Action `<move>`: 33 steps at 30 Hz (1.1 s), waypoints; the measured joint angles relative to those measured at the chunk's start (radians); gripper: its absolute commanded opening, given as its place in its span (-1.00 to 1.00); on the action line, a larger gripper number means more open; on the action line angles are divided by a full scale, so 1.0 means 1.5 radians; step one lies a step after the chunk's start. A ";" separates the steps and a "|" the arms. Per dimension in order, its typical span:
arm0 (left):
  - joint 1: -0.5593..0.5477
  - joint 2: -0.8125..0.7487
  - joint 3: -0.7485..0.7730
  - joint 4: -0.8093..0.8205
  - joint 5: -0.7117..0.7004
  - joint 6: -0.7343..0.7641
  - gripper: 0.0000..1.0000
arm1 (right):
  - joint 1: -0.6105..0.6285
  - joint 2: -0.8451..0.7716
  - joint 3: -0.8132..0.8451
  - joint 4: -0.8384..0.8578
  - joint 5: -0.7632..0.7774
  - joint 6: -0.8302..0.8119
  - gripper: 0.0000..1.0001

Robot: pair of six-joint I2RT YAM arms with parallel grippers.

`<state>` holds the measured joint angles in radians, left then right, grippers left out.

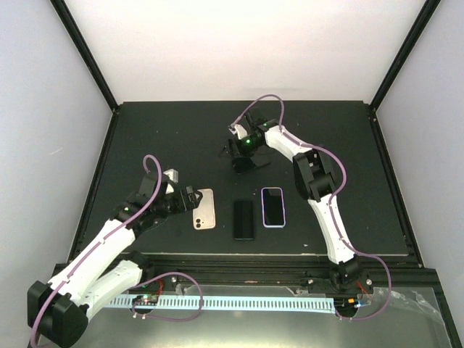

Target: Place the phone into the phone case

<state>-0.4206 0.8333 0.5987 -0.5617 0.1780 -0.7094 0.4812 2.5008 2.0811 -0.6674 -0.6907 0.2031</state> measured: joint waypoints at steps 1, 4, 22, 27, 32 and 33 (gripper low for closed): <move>0.000 -0.007 -0.005 -0.001 0.000 -0.001 0.98 | 0.003 -0.010 -0.015 -0.005 0.000 -0.006 0.71; 0.000 -0.017 -0.013 -0.002 -0.002 -0.004 0.98 | 0.012 -0.046 -0.070 -0.016 0.005 -0.016 0.70; 0.012 0.096 -0.044 0.035 -0.023 -0.001 0.96 | 0.034 -0.311 -0.363 -0.006 0.159 0.064 0.71; 0.016 0.158 -0.062 0.079 -0.007 0.000 0.95 | 0.034 -0.380 -0.404 0.015 0.274 0.153 0.87; 0.019 0.183 -0.082 0.125 0.013 0.000 0.94 | 0.035 -0.394 -0.429 0.021 0.375 0.235 0.95; 0.019 0.188 -0.084 0.133 0.017 0.000 0.94 | 0.036 -0.393 -0.431 0.020 0.393 0.250 0.96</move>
<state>-0.3920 1.1152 0.4728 -0.3626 0.2028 -0.7090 0.5358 1.9106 1.4353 -0.6369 -0.1005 0.5781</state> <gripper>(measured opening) 0.973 0.968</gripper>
